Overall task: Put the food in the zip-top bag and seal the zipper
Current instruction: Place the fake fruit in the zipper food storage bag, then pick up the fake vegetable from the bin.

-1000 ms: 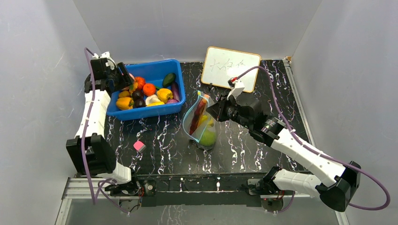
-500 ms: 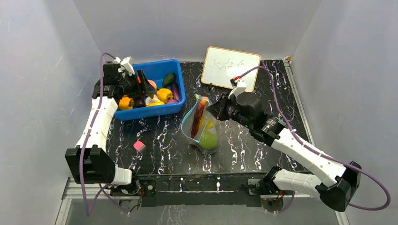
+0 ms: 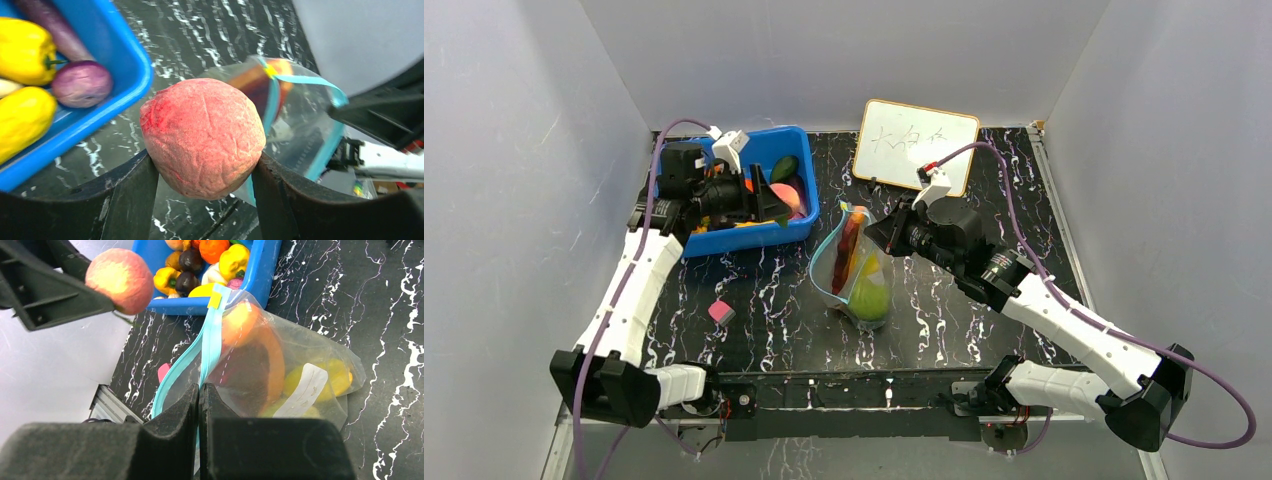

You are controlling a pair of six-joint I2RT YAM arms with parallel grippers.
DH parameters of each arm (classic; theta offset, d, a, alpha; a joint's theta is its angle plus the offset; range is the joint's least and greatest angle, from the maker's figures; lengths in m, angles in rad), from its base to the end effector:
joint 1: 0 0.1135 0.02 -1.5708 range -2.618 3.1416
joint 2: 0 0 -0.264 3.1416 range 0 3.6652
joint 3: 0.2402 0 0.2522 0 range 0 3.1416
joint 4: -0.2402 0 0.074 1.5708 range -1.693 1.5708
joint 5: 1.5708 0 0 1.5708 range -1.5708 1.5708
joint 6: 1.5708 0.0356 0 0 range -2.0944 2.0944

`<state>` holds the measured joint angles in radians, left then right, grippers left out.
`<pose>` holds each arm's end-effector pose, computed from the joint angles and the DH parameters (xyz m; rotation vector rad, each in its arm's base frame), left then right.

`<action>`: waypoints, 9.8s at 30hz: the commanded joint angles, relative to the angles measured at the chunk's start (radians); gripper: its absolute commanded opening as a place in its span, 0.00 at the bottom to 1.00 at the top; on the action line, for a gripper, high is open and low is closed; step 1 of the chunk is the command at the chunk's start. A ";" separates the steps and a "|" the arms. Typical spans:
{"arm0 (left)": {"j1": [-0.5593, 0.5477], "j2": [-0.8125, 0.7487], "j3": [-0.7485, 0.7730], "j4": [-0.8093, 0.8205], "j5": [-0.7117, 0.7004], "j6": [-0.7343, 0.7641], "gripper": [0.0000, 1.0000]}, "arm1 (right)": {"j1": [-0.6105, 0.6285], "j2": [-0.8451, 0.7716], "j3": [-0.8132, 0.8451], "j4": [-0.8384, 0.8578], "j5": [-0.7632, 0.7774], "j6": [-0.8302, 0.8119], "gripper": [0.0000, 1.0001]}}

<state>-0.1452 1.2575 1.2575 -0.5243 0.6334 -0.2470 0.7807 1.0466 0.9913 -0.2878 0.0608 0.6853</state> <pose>0.2666 -0.0603 0.3732 0.2855 2.0869 -0.8979 0.1713 0.1666 0.3516 -0.0532 2.0250 0.9091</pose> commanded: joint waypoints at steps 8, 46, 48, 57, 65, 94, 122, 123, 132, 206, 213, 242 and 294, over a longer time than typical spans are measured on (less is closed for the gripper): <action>-0.137 -0.130 -0.079 0.088 0.188 -0.098 0.40 | 0.000 -0.011 0.014 0.116 0.014 0.031 0.00; -0.508 -0.088 -0.120 0.065 -0.188 -0.063 0.73 | 0.001 0.003 0.044 0.187 -0.063 0.067 0.00; -0.509 -0.111 -0.117 0.063 -0.200 -0.074 0.78 | 0.001 0.005 0.054 0.173 -0.052 0.064 0.00; -0.508 -0.149 -0.061 -0.041 -0.353 -0.106 0.83 | 0.000 0.002 0.058 0.161 -0.038 0.062 0.00; -0.509 -0.134 -0.075 -0.117 -0.503 -0.102 0.76 | 0.001 0.005 0.063 0.155 -0.048 0.062 0.00; -0.508 -0.070 -0.100 0.182 -0.282 -0.233 0.00 | 0.000 0.070 0.165 -0.285 0.080 0.032 0.27; -0.508 -0.027 -0.086 0.423 -0.159 -0.417 0.00 | 0.001 0.013 0.130 -0.209 0.188 -0.080 0.00; -0.508 -0.022 -0.078 0.377 -0.192 -0.385 0.00 | 0.001 -0.001 0.137 -0.189 0.163 -0.076 0.00; -0.509 -0.006 -0.071 0.219 -0.341 -0.286 0.00 | 0.001 -0.085 0.024 -0.050 0.171 -0.099 0.00; 0.210 0.665 0.364 0.288 -0.803 0.130 0.53 | 0.002 -0.049 0.020 -0.023 0.106 -0.073 0.00; 0.213 0.698 0.371 0.299 -0.811 0.118 0.48 | 0.001 -0.024 0.022 -0.005 0.088 -0.078 0.00; 0.227 0.829 0.463 0.284 -0.801 0.137 0.34 | 0.001 -0.008 0.040 -0.009 0.096 -0.107 0.00; 0.215 0.052 -0.002 0.246 -0.061 -0.172 0.00 | 0.001 -0.056 -0.016 0.039 0.106 0.022 0.00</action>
<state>0.0746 1.4147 1.2922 -0.3122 0.4011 -0.3363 0.7815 1.0050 0.9665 -0.3691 0.1471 0.6651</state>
